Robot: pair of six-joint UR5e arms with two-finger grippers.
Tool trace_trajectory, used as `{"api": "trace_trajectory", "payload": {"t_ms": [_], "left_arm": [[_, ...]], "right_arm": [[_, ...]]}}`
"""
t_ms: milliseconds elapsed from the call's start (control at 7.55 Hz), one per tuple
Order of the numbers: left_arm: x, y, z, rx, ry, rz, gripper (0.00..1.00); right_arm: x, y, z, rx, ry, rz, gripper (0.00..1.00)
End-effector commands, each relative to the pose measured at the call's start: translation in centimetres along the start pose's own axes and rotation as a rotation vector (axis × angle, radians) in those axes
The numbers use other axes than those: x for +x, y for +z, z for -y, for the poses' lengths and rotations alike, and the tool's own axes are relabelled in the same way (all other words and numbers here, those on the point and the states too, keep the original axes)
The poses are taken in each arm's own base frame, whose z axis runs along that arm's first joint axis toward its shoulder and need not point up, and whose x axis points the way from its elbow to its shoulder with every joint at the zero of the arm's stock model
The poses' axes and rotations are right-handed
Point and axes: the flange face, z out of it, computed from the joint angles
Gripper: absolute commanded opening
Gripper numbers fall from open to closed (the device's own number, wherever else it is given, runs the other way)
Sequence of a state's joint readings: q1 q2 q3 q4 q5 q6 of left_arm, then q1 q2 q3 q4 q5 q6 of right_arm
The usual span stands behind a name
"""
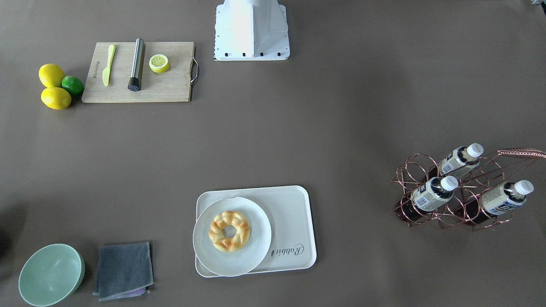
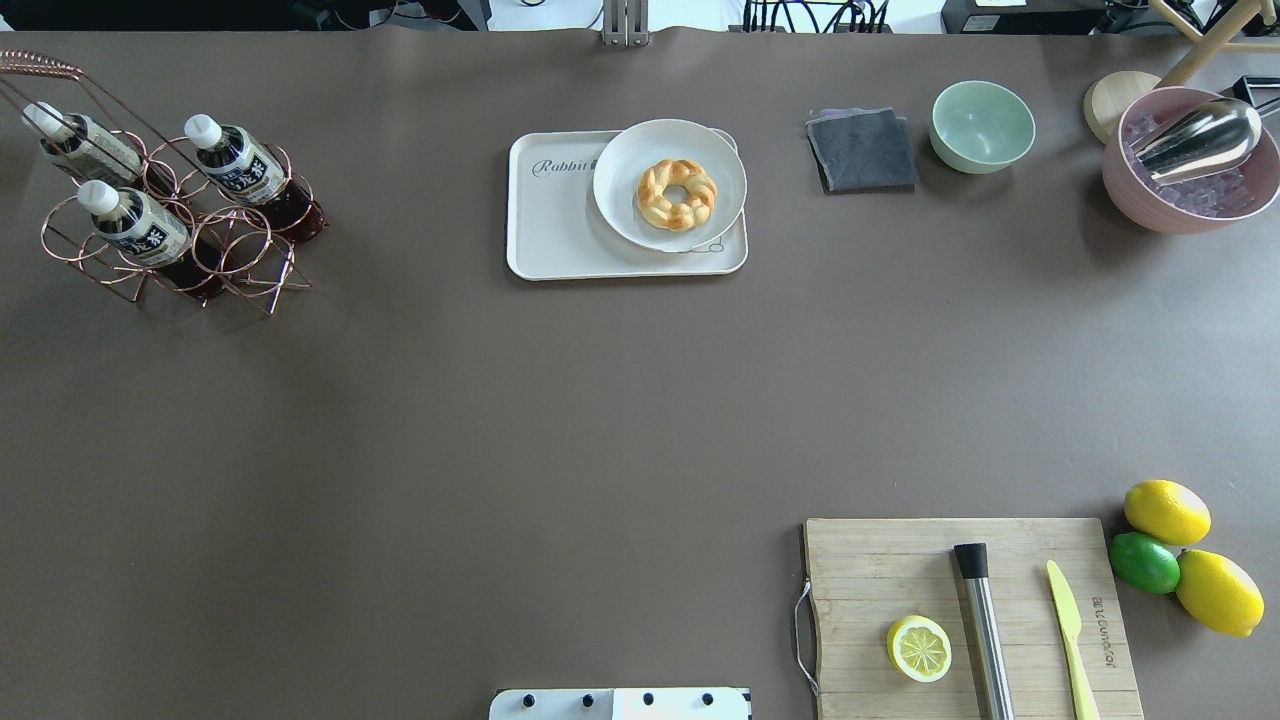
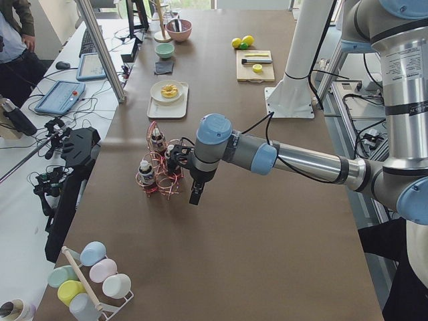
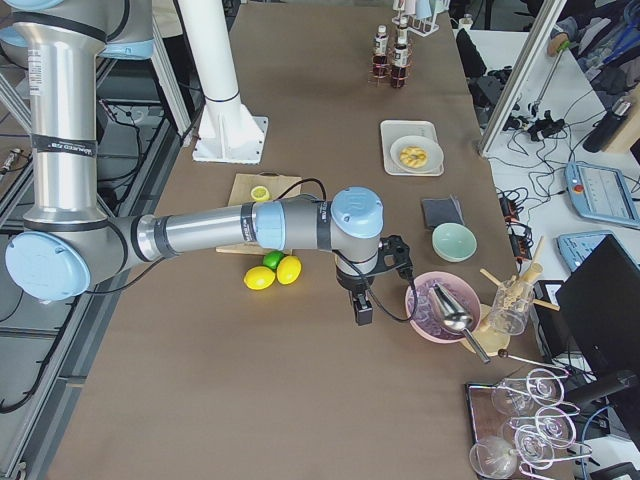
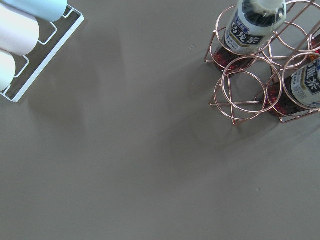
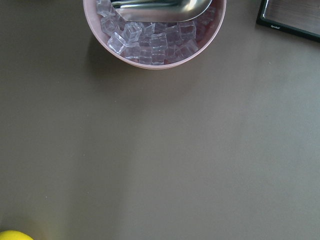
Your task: Place tea on tray
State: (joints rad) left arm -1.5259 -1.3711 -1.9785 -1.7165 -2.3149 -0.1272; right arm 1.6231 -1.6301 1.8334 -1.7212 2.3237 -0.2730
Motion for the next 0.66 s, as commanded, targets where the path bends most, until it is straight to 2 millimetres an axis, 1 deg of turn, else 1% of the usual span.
{"api": "trace_trajectory", "payload": {"t_ms": [0,530], "left_arm": [[0.19,0.17,0.14,-0.004,-0.003,-0.001,0.97],[0.00,0.29,-0.79,-0.012,-0.002,0.011,0.97]], "right_arm": [[-0.05,0.08,-0.30,0.000,0.005,0.013,1.00],[0.05,0.54,-0.83,-0.008,0.014,0.026,1.00]]}}
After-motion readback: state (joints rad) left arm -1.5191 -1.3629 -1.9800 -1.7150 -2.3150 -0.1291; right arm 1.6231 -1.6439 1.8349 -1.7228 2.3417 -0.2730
